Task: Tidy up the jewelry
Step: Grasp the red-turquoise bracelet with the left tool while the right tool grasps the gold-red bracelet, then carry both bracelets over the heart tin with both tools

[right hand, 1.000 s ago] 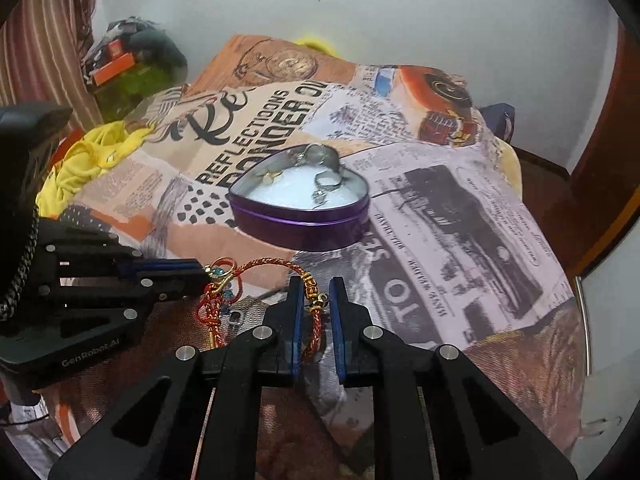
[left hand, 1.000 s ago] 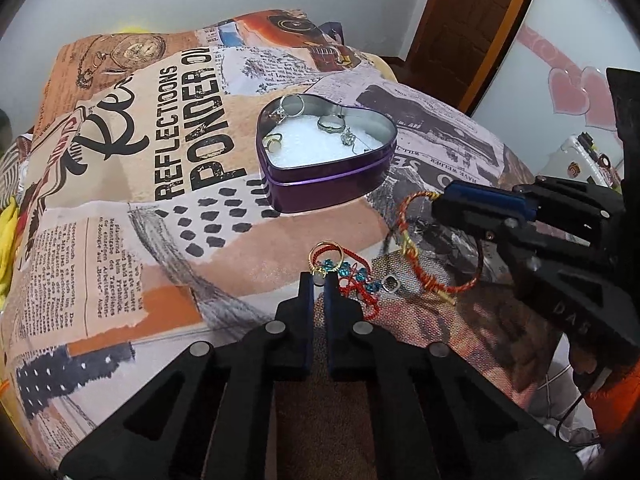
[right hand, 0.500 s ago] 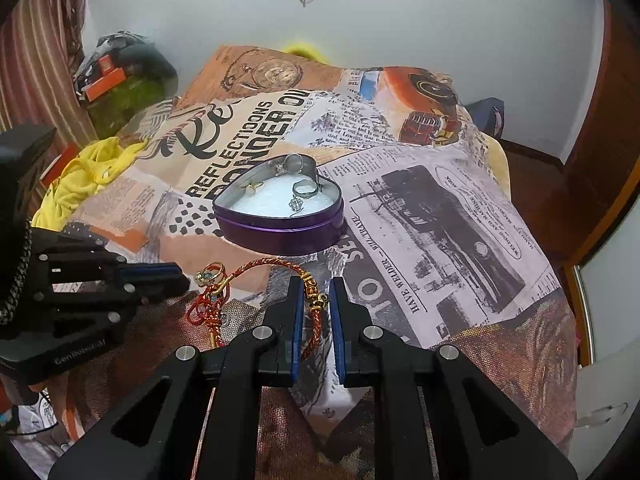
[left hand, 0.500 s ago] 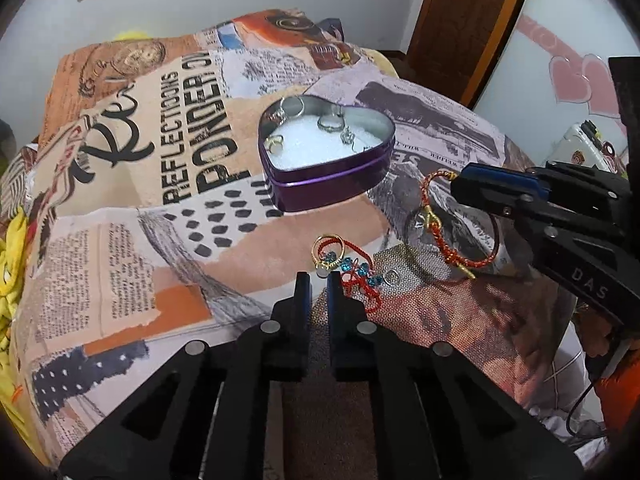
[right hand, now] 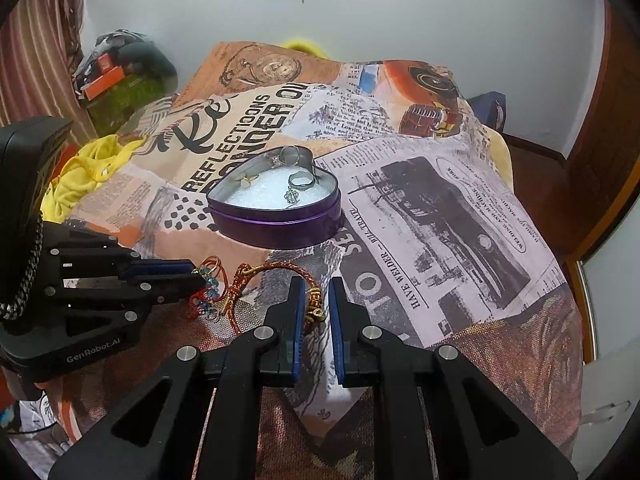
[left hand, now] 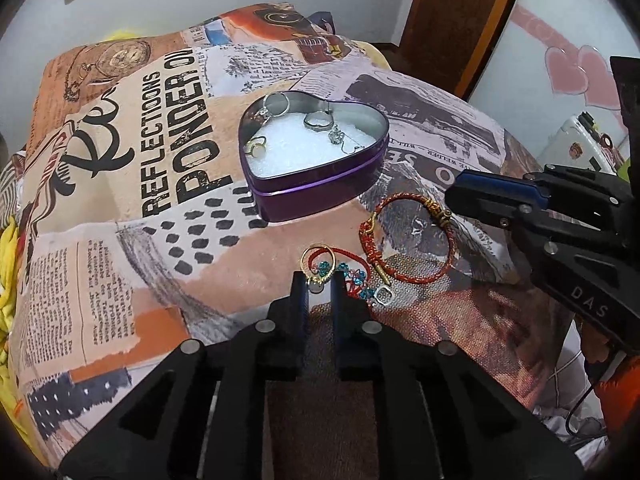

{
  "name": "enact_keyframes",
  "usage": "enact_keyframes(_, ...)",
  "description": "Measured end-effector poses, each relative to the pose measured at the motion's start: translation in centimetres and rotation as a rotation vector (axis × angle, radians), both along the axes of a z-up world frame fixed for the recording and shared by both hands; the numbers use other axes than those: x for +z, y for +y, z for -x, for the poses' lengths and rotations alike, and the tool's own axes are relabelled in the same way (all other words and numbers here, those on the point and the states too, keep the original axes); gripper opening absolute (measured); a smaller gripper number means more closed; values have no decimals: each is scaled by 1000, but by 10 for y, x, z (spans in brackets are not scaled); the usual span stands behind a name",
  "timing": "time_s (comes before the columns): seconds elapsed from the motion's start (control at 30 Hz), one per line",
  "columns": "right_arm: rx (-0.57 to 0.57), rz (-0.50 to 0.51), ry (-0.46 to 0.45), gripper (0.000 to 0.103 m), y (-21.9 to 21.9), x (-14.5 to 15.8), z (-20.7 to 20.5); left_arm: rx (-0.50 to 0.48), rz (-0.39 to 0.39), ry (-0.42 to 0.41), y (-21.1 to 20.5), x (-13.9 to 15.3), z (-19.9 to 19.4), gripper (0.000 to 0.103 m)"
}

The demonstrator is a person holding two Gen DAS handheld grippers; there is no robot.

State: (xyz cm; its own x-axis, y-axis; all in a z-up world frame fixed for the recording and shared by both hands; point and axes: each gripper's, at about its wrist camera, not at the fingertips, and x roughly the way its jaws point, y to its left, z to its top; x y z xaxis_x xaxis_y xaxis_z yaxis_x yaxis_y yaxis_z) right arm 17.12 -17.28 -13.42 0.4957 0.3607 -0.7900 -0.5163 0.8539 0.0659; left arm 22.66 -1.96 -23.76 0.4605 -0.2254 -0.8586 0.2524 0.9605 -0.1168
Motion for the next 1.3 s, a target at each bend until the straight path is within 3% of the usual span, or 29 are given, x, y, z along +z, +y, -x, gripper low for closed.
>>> enact_keyframes(0.27,-14,21,26,13,-3,-5,-4,3,-3,-27,0,-1,1,11)
enact_keyframes(0.4,-31,-11,71,38,-10,-9,-9,6,1,-37,1,-1,3,7)
enact_keyframes(0.67,-5,37,46,38,0,-15,-3,25,4,-51,5,2,7,7)
enact_keyframes(0.77,5,61,25,34,5,-19,0,39,12,-58,8,5,9,7)
enact_keyframes(0.9,13,93,7,10,8,-23,1,43,12,-70,10,8,12,7)
enact_keyframes(1.3,-6,45,-28,9,4,0,5,59,32,-135,14,35,17,7)
